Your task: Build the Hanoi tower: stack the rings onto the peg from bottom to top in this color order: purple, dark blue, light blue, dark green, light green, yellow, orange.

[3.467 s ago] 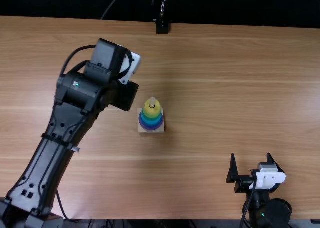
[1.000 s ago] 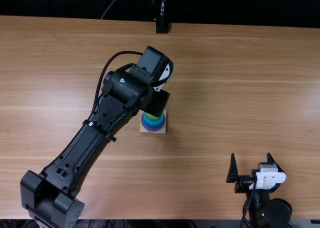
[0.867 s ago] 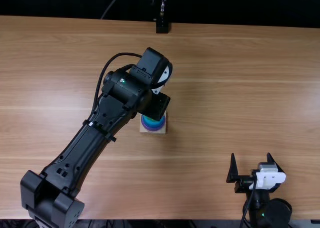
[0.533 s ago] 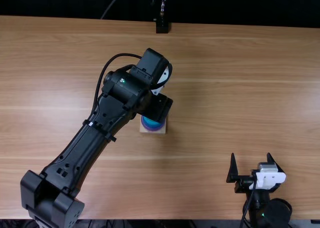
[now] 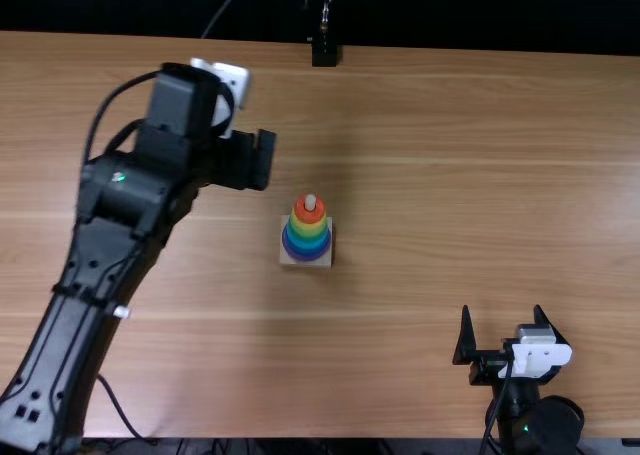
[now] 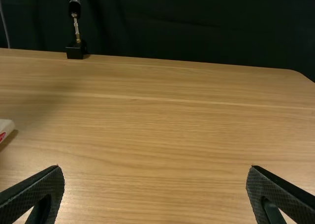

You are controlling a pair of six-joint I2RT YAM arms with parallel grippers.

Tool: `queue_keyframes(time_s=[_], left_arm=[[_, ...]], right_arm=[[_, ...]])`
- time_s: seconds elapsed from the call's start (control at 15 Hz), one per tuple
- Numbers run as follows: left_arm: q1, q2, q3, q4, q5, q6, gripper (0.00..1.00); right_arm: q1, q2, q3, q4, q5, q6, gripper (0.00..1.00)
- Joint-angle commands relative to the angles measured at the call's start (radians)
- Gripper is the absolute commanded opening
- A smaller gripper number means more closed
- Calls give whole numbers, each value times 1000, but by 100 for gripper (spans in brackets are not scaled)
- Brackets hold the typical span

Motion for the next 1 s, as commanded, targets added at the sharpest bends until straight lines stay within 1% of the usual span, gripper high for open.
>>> queue_keyframes(time_s=[0.0, 0.13, 0.27, 0.33, 0.4, 0.47, 0.53, 0.6, 0.67, 0.73, 0.8, 0.93], left_arm=[[44, -89, -82, 25, -10, 4, 100], [121, -209, -237, 114, -15, 19, 100], [203, -328, -402, 268, -15, 19, 100], [225, -390, -485, 345, -15, 19, 100], [231, -452, -565, 410, -15, 37, 100], [234, -509, -636, 460, -17, 87, 100], [234, -567, -694, 502, -35, 159, 100], [234, -635, -764, 552, -59, 243, 100], [236, -699, -847, 603, -63, 321, 100], [236, -773, -930, 651, -63, 352, 100], [237, -859, -1013, 686, -63, 352, 100], [248, -1037, -1171, 701, -61, 348, 100]], right_arm=[[-4, -19, -49, -68, 10, -3, 100], [-4, -19, -49, -68, 10, -3, 100], [-4, -19, -49, -68, 10, -3, 100], [-4, -19, -49, -68, 10, -3, 100], [-4, -19, -49, -68, 10, -3, 100], [-4, -19, -49, -68, 10, -3, 100], [-4, -19, -49, -68, 10, -3, 100], [-4, -19, -49, -68, 10, -3, 100], [-4, -19, -49, -68, 10, -3, 100], [-4, -19, -49, -68, 10, -3, 100], [-4, -19, -49, -68, 10, -3, 100], [-4, -19, -49, -68, 10, -3, 100]])
